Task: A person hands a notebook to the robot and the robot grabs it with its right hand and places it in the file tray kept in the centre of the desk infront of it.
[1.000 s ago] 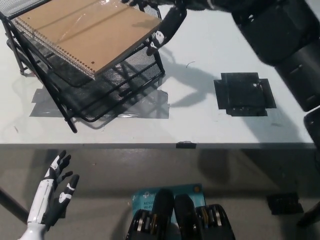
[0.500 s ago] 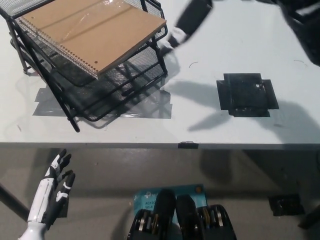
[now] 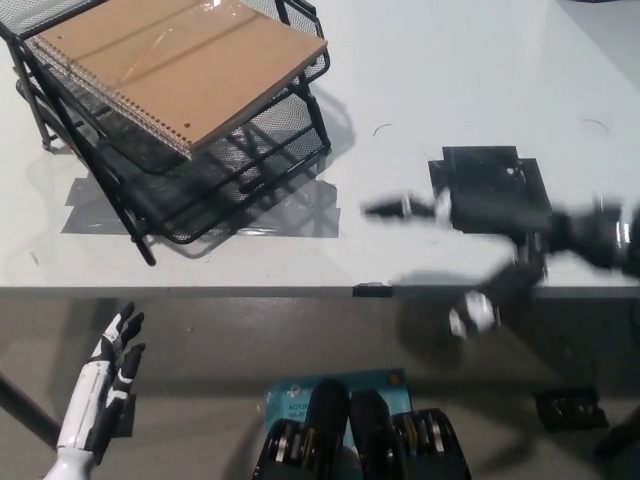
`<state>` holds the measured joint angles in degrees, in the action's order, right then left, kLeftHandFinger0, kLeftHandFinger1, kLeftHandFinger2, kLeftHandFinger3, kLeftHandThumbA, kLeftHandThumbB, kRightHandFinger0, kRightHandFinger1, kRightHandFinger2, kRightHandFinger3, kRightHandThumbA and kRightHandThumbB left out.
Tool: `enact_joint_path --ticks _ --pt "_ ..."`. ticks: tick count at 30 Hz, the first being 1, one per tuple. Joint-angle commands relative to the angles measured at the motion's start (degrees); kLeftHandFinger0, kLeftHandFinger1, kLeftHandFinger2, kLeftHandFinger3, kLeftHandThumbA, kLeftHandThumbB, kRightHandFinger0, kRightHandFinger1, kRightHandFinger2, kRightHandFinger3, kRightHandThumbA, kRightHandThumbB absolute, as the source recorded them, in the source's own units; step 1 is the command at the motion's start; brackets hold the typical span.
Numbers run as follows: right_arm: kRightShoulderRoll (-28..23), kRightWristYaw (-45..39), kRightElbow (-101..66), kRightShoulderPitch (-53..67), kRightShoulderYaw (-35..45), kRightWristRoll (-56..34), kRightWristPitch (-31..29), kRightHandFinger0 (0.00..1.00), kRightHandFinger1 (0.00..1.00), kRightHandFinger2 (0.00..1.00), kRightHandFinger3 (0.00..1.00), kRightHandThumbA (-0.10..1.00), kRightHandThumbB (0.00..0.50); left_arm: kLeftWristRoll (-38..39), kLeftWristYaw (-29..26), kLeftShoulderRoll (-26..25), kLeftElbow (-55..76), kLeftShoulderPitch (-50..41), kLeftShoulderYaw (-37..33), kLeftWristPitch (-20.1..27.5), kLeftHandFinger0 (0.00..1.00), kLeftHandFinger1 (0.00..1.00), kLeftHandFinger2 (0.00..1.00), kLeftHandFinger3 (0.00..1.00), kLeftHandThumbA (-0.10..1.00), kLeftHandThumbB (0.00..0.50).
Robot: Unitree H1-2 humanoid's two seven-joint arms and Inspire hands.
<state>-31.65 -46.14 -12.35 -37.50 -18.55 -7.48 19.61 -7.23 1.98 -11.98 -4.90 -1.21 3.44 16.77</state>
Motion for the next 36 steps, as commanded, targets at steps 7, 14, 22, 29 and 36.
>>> enact_joint_path --ticks 7,14,22,29,36 --pt "22.2 23.5 -22.9 48.6 11.0 -3.5 -9.9 1.0 1.0 1.0 1.0 1.0 0.437 5.5 6.7 -3.2 2.1 -5.2 -3.7 6.9 1.0 1.0 1.0 1.0 1.0 0.472" --pt "30.4 24.6 -7.8 51.6 12.1 -0.3 -17.3 1.0 1.0 1.0 1.0 1.0 0.429 6.2 7.0 -3.6 0.6 -5.9 -4.0 8.6 1.0 1.0 1.0 1.0 1.0 0.495" --pt "33.7 26.5 -1.2 52.3 14.1 2.2 -22.4 1.0 1.0 1.0 1.0 1.0 0.413 6.2 6.7 -3.5 1.0 -7.3 -3.7 8.3 1.0 1.0 1.0 1.0 1.0 0.49" --pt "37.0 30.4 0.3 53.9 16.2 3.2 -25.7 1.0 1.0 1.0 1.0 1.0 0.409 6.0 7.2 -3.3 1.6 -8.5 -4.1 6.7 1.0 1.0 1.0 1.0 0.99 0.5" --pt "37.7 32.3 0.9 54.0 17.1 3.2 -27.3 1.0 1.0 1.0 1.0 1.0 0.351 4.3 6.6 -3.2 1.6 -8.5 -4.1 6.3 1.0 1.0 1.0 1.0 1.0 0.5"
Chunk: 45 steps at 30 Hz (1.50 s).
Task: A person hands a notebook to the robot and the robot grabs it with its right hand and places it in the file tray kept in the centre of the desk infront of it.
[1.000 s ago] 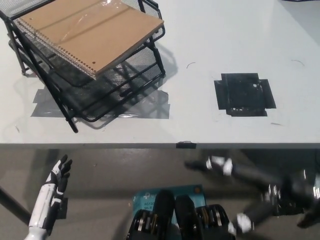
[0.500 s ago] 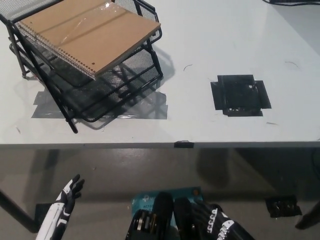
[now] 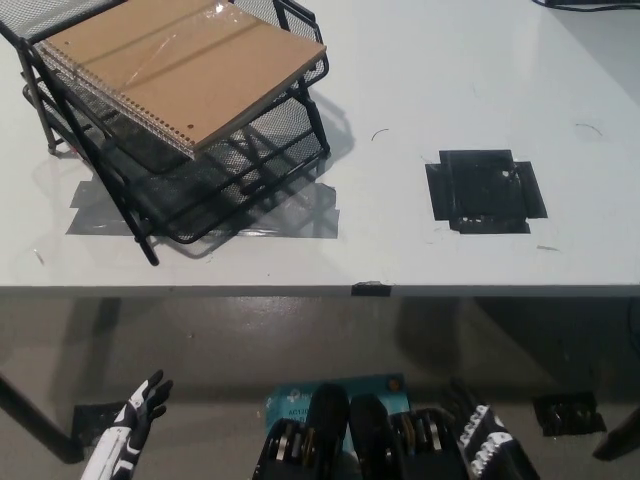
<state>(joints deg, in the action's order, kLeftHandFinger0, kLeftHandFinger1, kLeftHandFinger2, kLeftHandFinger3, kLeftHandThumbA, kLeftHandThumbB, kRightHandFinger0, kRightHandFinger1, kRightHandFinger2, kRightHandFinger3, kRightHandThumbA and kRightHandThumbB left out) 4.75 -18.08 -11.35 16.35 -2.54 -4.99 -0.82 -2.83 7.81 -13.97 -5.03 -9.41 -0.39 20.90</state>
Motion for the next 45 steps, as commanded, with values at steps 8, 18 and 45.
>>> enact_joint_path --ticks 8,18,45 --pt "1.1 6.0 1.0 -0.2 1.4 0.5 -9.0 1.0 1.0 1.0 1.0 1.0 0.357 0.1 0.3 -1.1 1.1 0.0 0.2 3.1 1.0 1.0 1.0 1.0 1.0 0.5" --pt "0.3 6.8 1.1 -0.4 0.6 0.6 -9.4 1.0 1.0 1.0 1.0 1.0 0.36 -0.2 -0.2 -1.1 0.8 0.4 0.8 3.1 1.0 1.0 1.0 1.0 1.0 0.498" --pt "-1.7 7.5 1.1 -1.6 -2.3 1.6 -9.1 1.0 1.0 1.0 1.0 1.0 0.311 -0.2 -0.4 -0.9 1.7 1.6 1.9 0.1 0.99 1.0 1.0 1.0 0.96 0.49"
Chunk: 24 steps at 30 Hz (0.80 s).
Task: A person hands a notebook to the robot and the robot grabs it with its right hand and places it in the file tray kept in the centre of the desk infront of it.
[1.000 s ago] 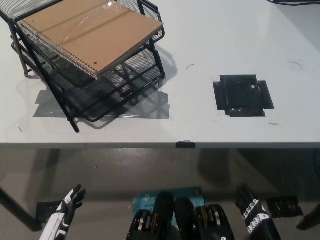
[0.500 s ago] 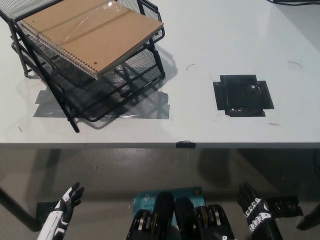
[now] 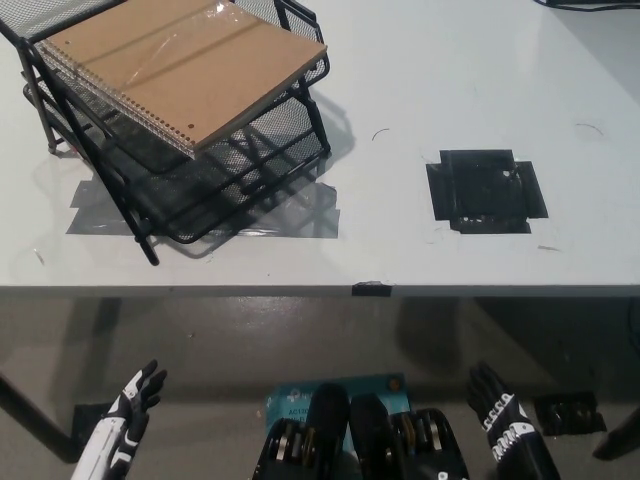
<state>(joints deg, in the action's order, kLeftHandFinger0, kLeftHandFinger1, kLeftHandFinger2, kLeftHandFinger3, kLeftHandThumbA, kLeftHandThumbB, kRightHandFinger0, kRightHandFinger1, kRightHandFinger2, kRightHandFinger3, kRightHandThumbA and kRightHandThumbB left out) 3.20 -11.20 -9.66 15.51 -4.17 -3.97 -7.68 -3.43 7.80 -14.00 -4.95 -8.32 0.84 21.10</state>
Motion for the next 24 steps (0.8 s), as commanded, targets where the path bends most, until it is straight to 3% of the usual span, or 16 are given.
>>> enact_joint_path --ticks 1,15,24 --pt "-0.2 0.7 -0.5 -0.9 -0.7 0.8 -2.5 1.0 1.0 1.0 1.0 1.0 0.31 0.5 -0.3 -0.8 1.7 0.6 0.7 -0.3 0.99 1.0 1.0 1.0 0.96 0.491" --pt "-1.4 0.7 -0.4 -1.8 -1.7 2.4 -2.4 1.0 1.0 1.0 1.0 1.0 0.289 -0.9 -0.9 -0.8 2.4 1.3 0.9 -1.0 0.95 1.0 1.0 1.0 0.96 0.497" --pt "-2.3 0.9 -0.3 -2.8 -2.5 3.9 -2.5 1.0 1.0 1.0 1.0 1.0 0.301 -0.7 -0.5 -0.9 3.1 1.6 0.9 -2.5 0.92 1.0 1.0 1.0 0.95 0.5"
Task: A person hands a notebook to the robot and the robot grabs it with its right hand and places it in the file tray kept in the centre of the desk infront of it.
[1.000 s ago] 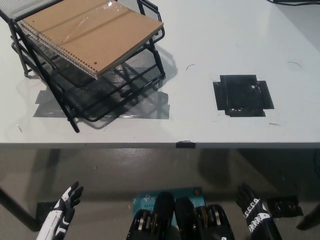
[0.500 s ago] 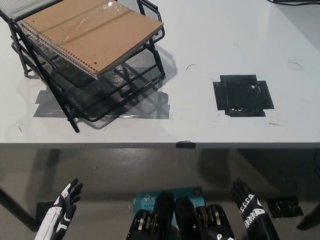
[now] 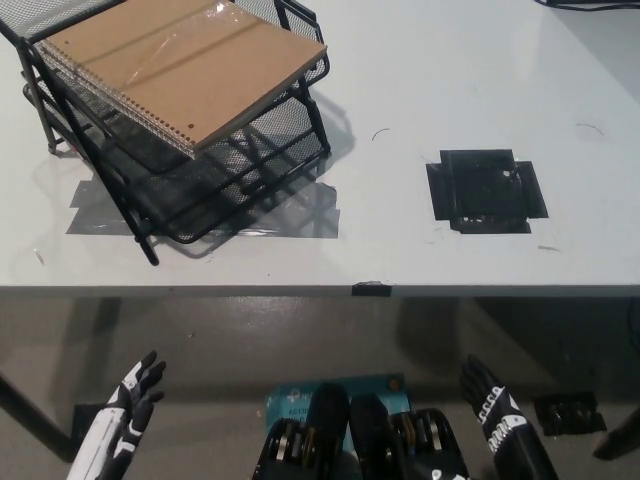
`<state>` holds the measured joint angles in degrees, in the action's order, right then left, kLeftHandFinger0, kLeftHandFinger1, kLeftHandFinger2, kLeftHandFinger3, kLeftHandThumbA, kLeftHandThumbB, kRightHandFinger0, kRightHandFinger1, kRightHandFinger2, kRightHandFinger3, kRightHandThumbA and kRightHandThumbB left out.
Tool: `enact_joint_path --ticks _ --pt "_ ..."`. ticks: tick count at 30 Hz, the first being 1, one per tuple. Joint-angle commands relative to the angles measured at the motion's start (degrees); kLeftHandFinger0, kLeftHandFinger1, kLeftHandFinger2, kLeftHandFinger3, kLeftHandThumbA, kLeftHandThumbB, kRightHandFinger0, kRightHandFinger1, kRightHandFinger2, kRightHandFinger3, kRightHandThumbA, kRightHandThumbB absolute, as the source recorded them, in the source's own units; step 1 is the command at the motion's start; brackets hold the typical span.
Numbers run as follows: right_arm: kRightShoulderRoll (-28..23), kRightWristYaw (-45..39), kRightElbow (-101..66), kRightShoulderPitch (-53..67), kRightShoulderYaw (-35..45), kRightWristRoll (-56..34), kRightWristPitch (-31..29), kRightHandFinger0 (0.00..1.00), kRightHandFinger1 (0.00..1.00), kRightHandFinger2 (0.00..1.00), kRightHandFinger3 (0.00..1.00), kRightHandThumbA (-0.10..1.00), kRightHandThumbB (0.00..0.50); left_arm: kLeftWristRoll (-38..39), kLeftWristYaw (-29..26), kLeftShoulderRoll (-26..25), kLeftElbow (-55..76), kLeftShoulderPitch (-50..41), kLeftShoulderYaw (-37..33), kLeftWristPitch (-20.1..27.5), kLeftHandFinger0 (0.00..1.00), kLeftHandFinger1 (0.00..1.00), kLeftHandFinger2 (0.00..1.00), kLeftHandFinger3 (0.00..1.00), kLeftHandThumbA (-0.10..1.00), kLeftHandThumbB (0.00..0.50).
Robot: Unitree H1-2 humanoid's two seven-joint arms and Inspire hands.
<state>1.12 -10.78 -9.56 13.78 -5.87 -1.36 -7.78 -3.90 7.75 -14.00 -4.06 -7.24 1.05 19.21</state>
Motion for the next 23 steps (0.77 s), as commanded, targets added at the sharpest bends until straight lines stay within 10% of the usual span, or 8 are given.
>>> enact_joint_path --ticks 1,23 --pt "-0.2 0.7 -0.5 -1.1 -1.0 1.7 -2.4 1.0 1.0 1.0 1.0 1.0 0.301 -0.1 -0.4 -1.0 2.1 0.5 0.7 -0.4 0.91 1.0 1.0 1.0 0.94 0.499" --pt "-0.8 1.2 -0.8 -0.2 -1.9 2.8 -2.1 1.0 1.0 1.0 1.0 1.0 0.304 -0.1 -0.3 -1.1 2.2 -0.4 0.8 0.0 0.87 1.0 1.0 1.0 0.92 0.48"
